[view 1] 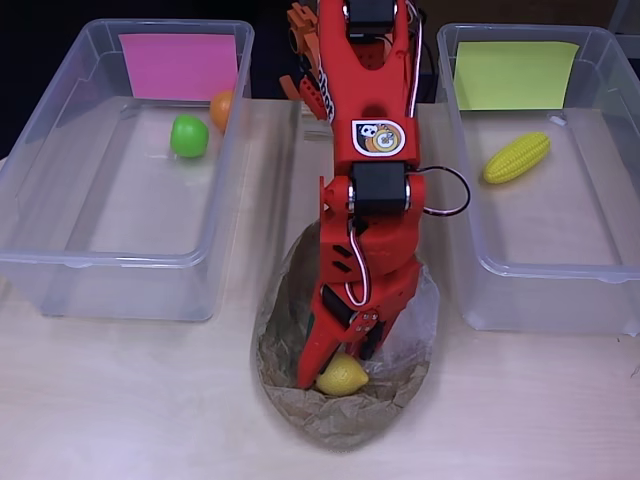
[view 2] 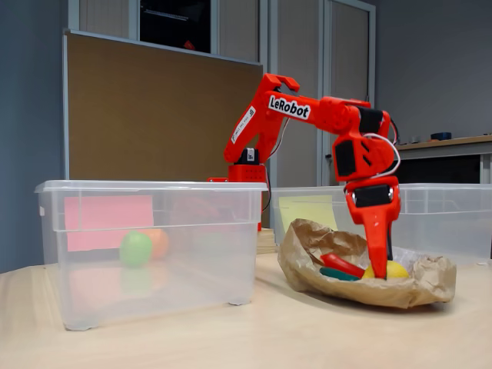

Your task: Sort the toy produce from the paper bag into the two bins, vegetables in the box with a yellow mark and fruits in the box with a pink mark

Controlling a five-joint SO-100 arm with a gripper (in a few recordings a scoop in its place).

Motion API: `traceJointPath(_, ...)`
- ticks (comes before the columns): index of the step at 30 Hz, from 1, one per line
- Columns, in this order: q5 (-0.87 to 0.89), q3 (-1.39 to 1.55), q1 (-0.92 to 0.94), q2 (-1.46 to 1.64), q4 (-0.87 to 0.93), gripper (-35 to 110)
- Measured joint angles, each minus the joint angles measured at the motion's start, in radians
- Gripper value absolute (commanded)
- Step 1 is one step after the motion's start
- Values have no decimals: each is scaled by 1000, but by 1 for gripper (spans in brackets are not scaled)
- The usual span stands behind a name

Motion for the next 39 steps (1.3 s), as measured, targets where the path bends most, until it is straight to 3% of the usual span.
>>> traceJointPath(30,26,-156,-18,-67,117,22)
traceJointPath(39,110,-32,-46,219,267,22)
